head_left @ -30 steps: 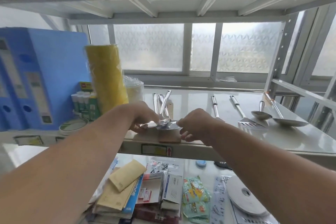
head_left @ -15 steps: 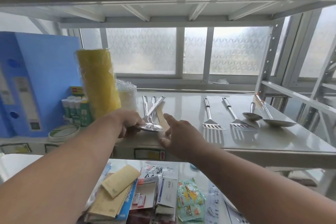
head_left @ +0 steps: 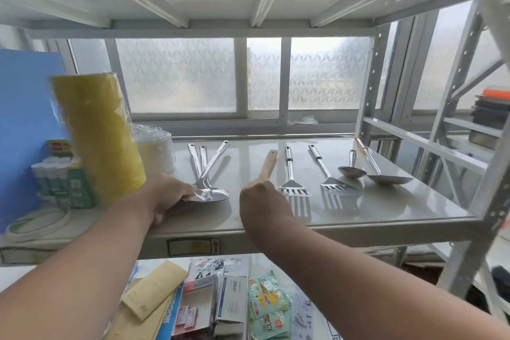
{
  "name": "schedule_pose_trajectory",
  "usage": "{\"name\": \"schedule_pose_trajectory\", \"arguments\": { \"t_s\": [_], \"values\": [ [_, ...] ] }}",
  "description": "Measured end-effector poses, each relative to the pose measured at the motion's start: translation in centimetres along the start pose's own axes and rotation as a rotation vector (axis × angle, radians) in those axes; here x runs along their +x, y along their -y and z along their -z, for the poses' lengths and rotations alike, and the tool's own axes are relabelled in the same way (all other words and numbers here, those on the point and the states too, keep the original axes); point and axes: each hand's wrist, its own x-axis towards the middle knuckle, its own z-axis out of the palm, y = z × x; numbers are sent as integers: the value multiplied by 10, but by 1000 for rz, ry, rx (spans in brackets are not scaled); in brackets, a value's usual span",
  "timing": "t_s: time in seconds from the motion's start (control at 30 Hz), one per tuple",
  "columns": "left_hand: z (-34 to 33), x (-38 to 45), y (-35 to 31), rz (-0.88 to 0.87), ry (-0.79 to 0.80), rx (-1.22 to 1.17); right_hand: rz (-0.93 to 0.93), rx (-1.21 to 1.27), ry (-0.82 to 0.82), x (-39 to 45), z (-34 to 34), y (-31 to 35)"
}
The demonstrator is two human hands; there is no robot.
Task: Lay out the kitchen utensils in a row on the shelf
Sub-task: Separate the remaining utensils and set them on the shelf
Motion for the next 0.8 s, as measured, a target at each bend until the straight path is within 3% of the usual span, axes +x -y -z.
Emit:
{"name": "schedule_pose_trajectory", "arguments": {
  "t_s": [0.13, 0.37, 0.43, 0.53, 0.63, 0.8],
  "values": [
    [1, -4, 3, -49, 25, -13, -41, -132, 7, 7, 7, 1],
    [0, -14, 4, -91, 12, -38, 56, -259, -93, 19, -7, -9],
    [-1, -17, 5, -113, -1, -33, 84, -124, -185, 14, -9, -9],
    [1, -14, 9, -146, -20, 3, 28, 358, -262, 5, -10, -2],
    [-1, -30, 2, -172, 11, 43, -188, 740, -106, 8, -2, 12],
    [-7, -41, -6, -126, 79, -48, -374, 957, 70, 17, 2, 11]
  ]
}}
